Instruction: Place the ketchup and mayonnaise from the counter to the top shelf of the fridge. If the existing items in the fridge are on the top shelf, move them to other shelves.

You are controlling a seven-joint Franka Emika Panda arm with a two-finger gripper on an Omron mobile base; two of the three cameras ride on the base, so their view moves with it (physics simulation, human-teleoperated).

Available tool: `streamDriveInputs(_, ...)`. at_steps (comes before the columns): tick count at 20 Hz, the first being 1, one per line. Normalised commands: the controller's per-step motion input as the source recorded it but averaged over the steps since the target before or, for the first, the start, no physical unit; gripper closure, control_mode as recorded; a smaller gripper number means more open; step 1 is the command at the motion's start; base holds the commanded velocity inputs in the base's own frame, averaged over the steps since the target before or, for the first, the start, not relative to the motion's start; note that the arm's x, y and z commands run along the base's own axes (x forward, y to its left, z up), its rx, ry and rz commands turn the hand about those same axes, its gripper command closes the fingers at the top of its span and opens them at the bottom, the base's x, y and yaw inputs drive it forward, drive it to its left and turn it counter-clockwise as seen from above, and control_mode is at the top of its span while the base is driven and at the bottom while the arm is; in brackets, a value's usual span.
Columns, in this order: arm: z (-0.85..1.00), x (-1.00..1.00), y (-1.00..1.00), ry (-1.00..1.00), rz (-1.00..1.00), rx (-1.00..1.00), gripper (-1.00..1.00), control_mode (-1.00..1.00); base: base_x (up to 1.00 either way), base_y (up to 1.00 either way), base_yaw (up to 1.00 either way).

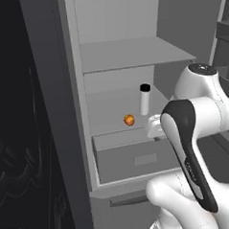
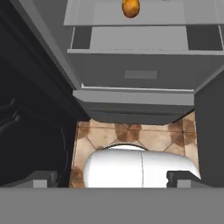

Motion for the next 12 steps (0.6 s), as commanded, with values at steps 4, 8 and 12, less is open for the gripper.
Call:
streamDriveInputs(4, 0.00, 0.00, 0.00, 0.00, 0.00, 0.00, -1.00, -1.00, 0.00, 0.00, 0.00)
streamDriveInputs(8, 0.00, -0.14, 0.00, 0.00, 0.00, 0.00, -1.00, -1.00, 0.00, 0.00, 0.00)
streamDriveInputs(12, 0.00, 0.00, 0.00, 0.00, 0.00, 0.00, -1.00, 1.00, -0.64, 0.02, 0.02)
